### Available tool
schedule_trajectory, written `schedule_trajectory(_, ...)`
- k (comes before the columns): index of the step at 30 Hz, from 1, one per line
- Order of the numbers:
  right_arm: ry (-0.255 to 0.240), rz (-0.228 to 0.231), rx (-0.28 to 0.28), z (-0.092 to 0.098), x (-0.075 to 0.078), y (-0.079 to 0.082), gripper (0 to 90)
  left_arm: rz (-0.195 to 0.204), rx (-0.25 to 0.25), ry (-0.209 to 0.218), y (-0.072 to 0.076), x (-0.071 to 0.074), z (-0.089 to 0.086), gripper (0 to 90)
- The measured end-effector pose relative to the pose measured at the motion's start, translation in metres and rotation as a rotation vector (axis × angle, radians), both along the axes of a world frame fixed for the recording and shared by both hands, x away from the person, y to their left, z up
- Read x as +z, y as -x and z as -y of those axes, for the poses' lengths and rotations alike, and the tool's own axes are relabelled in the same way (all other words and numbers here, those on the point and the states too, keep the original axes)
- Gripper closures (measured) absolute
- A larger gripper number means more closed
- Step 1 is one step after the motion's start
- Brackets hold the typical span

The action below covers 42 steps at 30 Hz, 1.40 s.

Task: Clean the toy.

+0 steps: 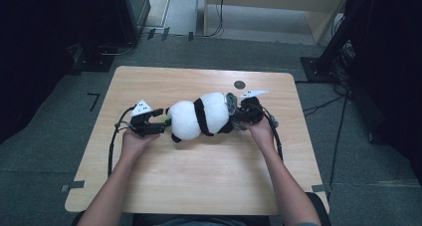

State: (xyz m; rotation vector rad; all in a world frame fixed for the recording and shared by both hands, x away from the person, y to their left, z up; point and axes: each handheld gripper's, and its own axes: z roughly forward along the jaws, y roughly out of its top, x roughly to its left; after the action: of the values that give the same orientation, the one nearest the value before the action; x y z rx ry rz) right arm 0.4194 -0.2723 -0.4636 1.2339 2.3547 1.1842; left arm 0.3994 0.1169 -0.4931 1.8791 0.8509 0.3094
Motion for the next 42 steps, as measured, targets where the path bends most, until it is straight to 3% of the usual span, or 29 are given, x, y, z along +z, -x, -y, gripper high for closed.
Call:
schedule_trajectory(3, -0.029, -0.017, 0.010, 0.000, 0.000, -0.006, 79.4, -0.006, -0.033, 0.013, 0.000, -0.002, 0.000, 32.0)
schedule_trajectory(8, 0.000, 0.007, 0.015, -0.008, 0.001, -0.013, 79.7, 0.028, -0.110, -0.002, 0.002, -0.005, 0.001, 26.0)
schedule_trajectory(11, 0.010, 0.001, 0.009, -0.011, 0.003, -0.017, 79.8, 0.017, -0.128, 0.011, 0.000, -0.008, 0.001, 19.0)
schedule_trajectory(16, 0.030, 0.014, -0.001, -0.018, 0.004, -0.023, 79.9, -0.006, -0.131, 0.033, 0.001, -0.008, 0.004, 17.3)
schedule_trajectory(20, 0.028, -0.008, -0.007, -0.021, 0.004, -0.032, 80.0, -0.002, -0.148, 0.031, 0.003, -0.007, 0.008, 16.9)
schedule_trajectory(24, 0.027, -0.003, -0.021, -0.027, 0.004, -0.035, 80.0, -0.021, -0.189, 0.044, 0.005, -0.009, 0.012, 12.3)
schedule_trajectory(31, -0.017, 0.002, -0.049, -0.032, 0.000, -0.037, 80.1, -0.061, -0.279, 0.069, 0.007, -0.015, 0.021, 8.1)
schedule_trajectory(36, -0.030, 0.006, -0.069, -0.034, -0.001, -0.039, 80.0, -0.062, -0.309, 0.065, 0.010, -0.013, 0.025, 15.4)
schedule_trajectory(39, -0.037, 0.006, -0.072, -0.033, -0.002, -0.040, 79.9, -0.064, -0.319, 0.056, 0.012, -0.011, 0.024, 29.8)
schedule_trajectory(42, -0.029, 0.006, -0.079, -0.032, -0.001, -0.040, 79.6, -0.103, -0.313, 0.048, 0.014, -0.006, 0.026, 40.0)
